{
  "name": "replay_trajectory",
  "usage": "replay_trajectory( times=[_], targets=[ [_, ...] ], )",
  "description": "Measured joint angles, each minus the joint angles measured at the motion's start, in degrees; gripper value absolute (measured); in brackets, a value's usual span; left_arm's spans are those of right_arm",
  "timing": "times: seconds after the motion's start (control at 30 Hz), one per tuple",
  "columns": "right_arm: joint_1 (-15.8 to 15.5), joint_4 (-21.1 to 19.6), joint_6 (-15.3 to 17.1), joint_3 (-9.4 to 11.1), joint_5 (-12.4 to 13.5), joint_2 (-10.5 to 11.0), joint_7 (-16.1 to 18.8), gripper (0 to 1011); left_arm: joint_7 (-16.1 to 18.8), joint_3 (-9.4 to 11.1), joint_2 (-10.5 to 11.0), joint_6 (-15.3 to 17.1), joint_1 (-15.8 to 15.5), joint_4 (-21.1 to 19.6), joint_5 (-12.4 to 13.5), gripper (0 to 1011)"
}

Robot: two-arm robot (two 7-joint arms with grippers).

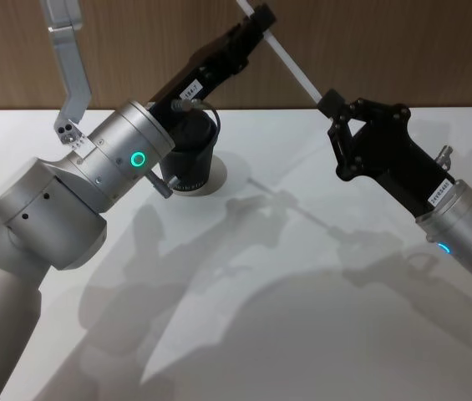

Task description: Pick up the straw with one hand, pass it to the other hand, and insert it into the cup.

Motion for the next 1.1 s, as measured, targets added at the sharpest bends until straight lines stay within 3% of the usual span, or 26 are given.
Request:
replay_trajectory(
  times=[0.13, 0.57, 0.77, 1.1],
  targets=[
    [0.00, 0.00, 0.00, 0.00, 0.00, 0.00, 0.00, 0, 0.00, 0.00, 0.00, 0.00, 0.00, 0.00, 0.00, 37],
    [0.00, 0.00, 0.00, 0.00, 0.00, 0.00, 0.00, 8, 0.01, -0.01, 0.00, 0.00, 0.00, 0.00, 0.00, 17],
    [0.00, 0.00, 0.00, 0.00, 0.00, 0.00, 0.00, 128, 0.02, -0.02, 0.01, -0.01, 0.00, 0.00, 0.00, 17],
    [0.00, 0.00, 0.00, 0.00, 0.00, 0.00, 0.00, 450, 0.06, 0.11, 0.14, -0.21, -0.03, 0.00, 0.14, 17]
  ],
)
